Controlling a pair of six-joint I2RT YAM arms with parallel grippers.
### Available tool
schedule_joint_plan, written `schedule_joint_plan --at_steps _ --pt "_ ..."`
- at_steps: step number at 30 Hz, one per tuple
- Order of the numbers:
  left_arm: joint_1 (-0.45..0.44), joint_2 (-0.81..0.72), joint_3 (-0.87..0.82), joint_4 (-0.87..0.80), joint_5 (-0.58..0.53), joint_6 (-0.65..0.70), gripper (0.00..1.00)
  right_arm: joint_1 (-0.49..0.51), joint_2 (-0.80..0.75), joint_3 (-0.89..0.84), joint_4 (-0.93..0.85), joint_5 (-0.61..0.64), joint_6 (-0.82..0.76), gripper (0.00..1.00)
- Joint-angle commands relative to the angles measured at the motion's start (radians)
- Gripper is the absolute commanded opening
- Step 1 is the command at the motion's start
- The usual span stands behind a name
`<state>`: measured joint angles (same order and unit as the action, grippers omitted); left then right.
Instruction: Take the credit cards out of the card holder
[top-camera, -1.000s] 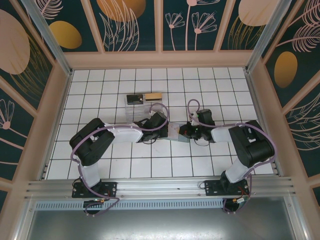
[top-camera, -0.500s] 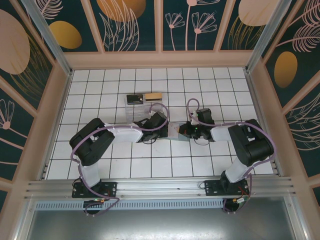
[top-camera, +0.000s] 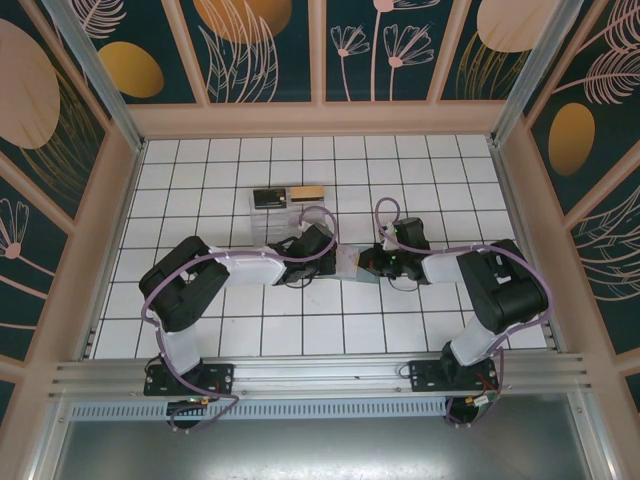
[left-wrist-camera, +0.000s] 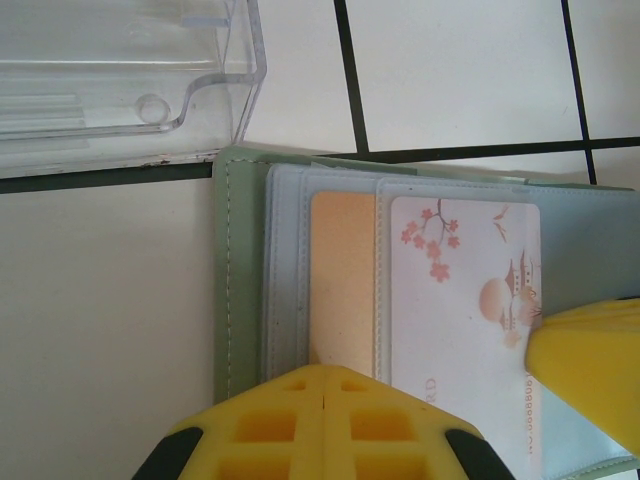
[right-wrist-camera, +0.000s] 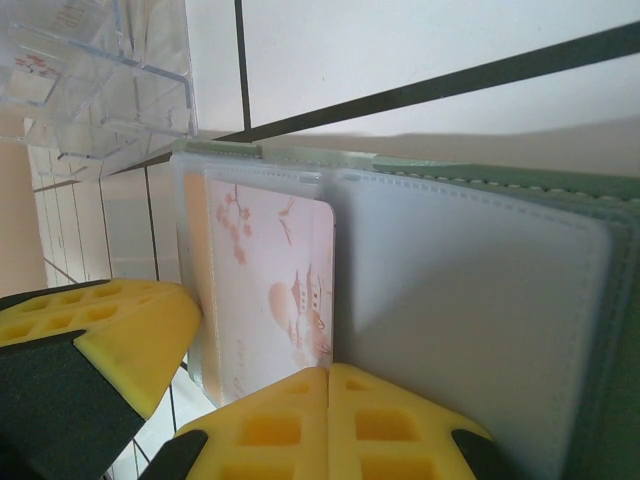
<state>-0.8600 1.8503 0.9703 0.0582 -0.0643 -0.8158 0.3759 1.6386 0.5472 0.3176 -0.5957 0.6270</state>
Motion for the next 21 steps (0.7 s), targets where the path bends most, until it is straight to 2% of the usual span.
schedule_joint_plan --at_steps 1,11,17,21 --pt "0.001 0.015 -0.032 -0.074 -0.017 -0.008 0.00 -0.019 -0.012 -0.017 -0.047 0.023 -0.028 0.01" --pt "0.002 -0.056 -0.029 -0.042 -0.003 -0.004 0.02 -0.002 0.007 -0.004 -0.019 0.013 -0.009 0.02" --pt "0.000 -0.110 -0.028 0.042 0.065 -0.003 0.00 0.001 0.014 -0.005 -0.014 0.013 -0.006 0.02" --pt "0.001 -0.081 -0.005 0.042 0.091 0.006 0.00 0.002 0.008 -0.009 -0.015 0.014 -0.006 0.02"
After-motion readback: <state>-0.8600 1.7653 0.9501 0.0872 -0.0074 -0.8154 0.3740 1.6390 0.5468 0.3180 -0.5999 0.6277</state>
